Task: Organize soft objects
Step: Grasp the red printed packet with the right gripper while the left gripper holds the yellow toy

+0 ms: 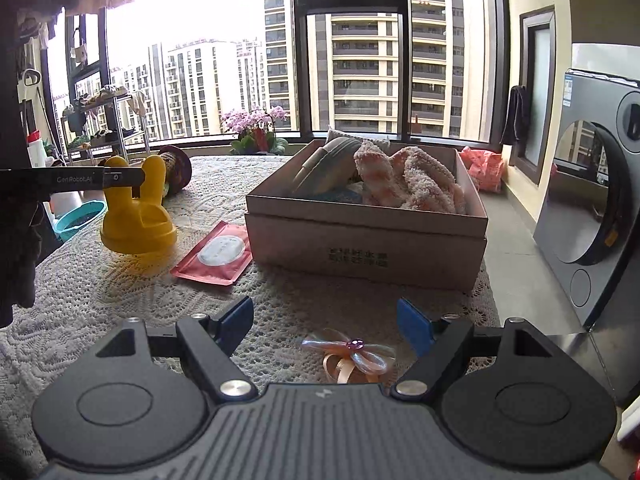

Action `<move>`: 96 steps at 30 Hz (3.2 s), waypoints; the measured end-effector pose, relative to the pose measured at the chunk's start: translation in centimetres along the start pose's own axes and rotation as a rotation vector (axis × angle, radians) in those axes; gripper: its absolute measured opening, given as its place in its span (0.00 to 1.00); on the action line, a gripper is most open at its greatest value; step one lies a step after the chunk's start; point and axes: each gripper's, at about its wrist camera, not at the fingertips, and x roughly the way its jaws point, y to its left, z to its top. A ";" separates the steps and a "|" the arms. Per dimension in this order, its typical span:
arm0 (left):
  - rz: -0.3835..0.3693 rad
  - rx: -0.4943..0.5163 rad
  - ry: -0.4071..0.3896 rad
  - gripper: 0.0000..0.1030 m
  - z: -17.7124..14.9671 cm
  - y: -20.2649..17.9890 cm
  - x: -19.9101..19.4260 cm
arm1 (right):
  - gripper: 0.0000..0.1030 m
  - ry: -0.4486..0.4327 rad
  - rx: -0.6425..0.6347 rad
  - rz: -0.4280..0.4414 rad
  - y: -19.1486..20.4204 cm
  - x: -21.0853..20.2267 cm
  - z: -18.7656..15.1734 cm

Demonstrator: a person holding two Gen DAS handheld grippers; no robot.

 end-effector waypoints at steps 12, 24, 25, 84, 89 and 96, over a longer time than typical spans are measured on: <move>-0.032 -0.050 -0.010 0.20 -5.5 2.2 -6.3 | 0.77 0.113 -0.012 0.109 8.4 7.2 3.8; -0.104 -0.194 -0.057 0.31 -6.0 4.6 -6.2 | 0.11 0.294 -0.253 0.008 13.3 16.4 10.7; -0.098 -0.203 -0.053 0.31 -6.1 4.8 -6.1 | 0.11 0.325 -0.279 -0.026 13.6 17.7 11.3; -0.134 -0.267 0.023 0.33 -6.4 5.0 -4.8 | 0.60 0.260 -0.239 0.284 6.2 5.8 1.6; -0.143 -0.267 0.029 0.32 -6.4 5.1 -4.7 | 0.57 0.251 -0.243 0.273 6.3 5.3 1.3; -0.157 -0.260 0.036 0.25 -6.3 5.2 -4.7 | 0.54 0.220 -0.235 0.250 6.4 4.3 1.5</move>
